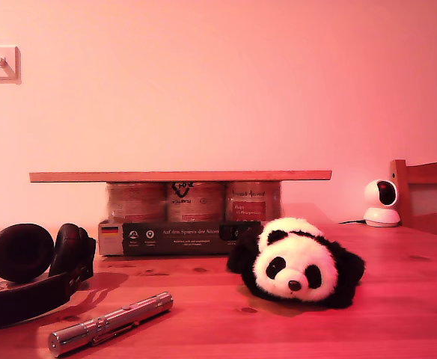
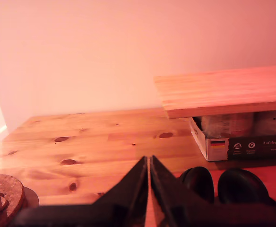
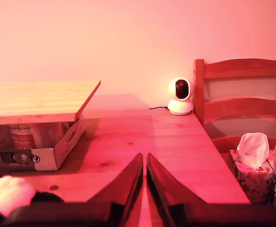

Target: Pick up the stuffed panda toy and place it on the shelf behind you

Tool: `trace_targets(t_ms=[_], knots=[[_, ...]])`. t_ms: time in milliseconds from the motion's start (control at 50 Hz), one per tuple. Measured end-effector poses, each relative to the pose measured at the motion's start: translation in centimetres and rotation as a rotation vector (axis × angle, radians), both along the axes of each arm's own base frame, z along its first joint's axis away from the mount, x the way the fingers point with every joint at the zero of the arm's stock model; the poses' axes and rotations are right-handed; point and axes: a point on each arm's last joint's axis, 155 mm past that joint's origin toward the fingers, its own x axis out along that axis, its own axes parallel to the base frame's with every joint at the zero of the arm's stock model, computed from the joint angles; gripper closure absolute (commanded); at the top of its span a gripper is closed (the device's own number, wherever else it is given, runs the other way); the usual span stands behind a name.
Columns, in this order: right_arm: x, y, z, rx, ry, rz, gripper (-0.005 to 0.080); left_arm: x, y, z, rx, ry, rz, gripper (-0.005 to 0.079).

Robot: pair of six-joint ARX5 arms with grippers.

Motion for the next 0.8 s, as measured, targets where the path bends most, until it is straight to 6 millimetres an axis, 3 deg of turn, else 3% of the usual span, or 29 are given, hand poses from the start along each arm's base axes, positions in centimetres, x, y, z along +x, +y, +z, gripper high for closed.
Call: trace_targets(t_ms=[80, 160, 500, 620, 800], knots=[[-0.2, 2.4, 1.4, 0.079, -0.051, 0.119, 0.0765, -0.1, -0.4, -0.2, -0.053, 0.007, -0.042, 0.0764], [-0.7, 4.4, 3.3, 0.098, -0.112, 0.217, 0.0765, -0.3, -2.0, -0.4, -0.069, 0.018, -0.155, 0.0764], [-0.8, 4.2, 3.5, 0.108, -0.116, 0.209, 0.0764, -0.7, -4.4, -0.1, -0.097, 0.013, -0.279, 0.0764], [-0.9, 4.9, 3.5, 0.122, -0.112, 0.248, 0.0765, -1.4, -6.3, 1.0, -0.088, -0.026, -0.393, 0.0764], [-1.1, 5.7, 3.5, 0.131, -0.106, 0.293, 0.0765, -3.1, -9.5, 0.9, -0.126, -0.004, -0.586, 0.0764]])
